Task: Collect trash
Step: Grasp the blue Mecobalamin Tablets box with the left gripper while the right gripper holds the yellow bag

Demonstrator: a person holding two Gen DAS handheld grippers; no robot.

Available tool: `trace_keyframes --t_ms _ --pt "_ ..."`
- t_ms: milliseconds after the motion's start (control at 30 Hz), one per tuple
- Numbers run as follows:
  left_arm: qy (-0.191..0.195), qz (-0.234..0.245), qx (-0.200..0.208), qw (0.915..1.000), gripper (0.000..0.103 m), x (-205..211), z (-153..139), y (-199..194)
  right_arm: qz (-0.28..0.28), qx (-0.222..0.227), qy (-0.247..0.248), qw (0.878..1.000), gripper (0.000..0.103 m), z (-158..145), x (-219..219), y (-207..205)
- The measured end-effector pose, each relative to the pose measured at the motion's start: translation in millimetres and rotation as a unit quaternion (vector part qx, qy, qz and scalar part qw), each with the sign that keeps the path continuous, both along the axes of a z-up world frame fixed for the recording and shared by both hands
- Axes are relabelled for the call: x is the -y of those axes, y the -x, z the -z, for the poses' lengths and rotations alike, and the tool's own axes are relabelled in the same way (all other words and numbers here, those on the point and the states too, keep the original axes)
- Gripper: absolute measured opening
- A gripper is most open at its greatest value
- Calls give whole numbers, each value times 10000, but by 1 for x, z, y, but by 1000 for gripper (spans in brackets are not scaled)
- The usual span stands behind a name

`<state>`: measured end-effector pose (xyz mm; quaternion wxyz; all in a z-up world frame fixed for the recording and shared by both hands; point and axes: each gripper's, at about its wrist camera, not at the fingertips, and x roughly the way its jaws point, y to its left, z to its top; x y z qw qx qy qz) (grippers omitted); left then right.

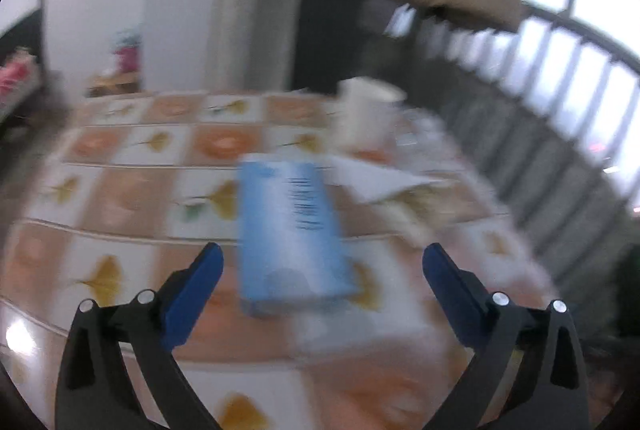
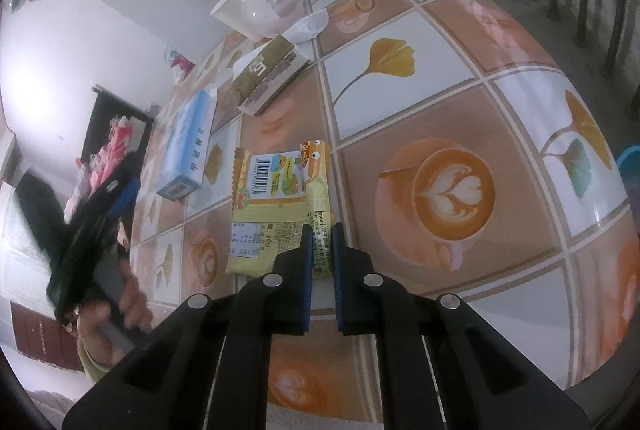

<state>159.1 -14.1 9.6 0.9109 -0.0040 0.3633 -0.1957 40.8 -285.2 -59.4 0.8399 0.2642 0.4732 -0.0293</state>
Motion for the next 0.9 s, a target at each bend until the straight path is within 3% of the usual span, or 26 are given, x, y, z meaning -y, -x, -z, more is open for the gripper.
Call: trace_keyframes --t_ms 133,233,500,633,900 --pt "-347 -148 -676 9970 98 5 22 -30 43 47 -62 10000 7 -2 4 6" --pt "-294 -210 -1146 9928 98 7 38 -41 55 49 -101 9999 8 -3 6 8" --pt "-258 48 -781 9966 96 2 40 -34 66 75 -169 9998 8 -3 10 11" --pt "-209 138 -763 9968 76 2 36 -34 85 98 -243 9996 8 -3 13 14" --pt "-190 466 -844 9952 76 -5 31 -3 134 112 -326 9993 8 -4 21 21"
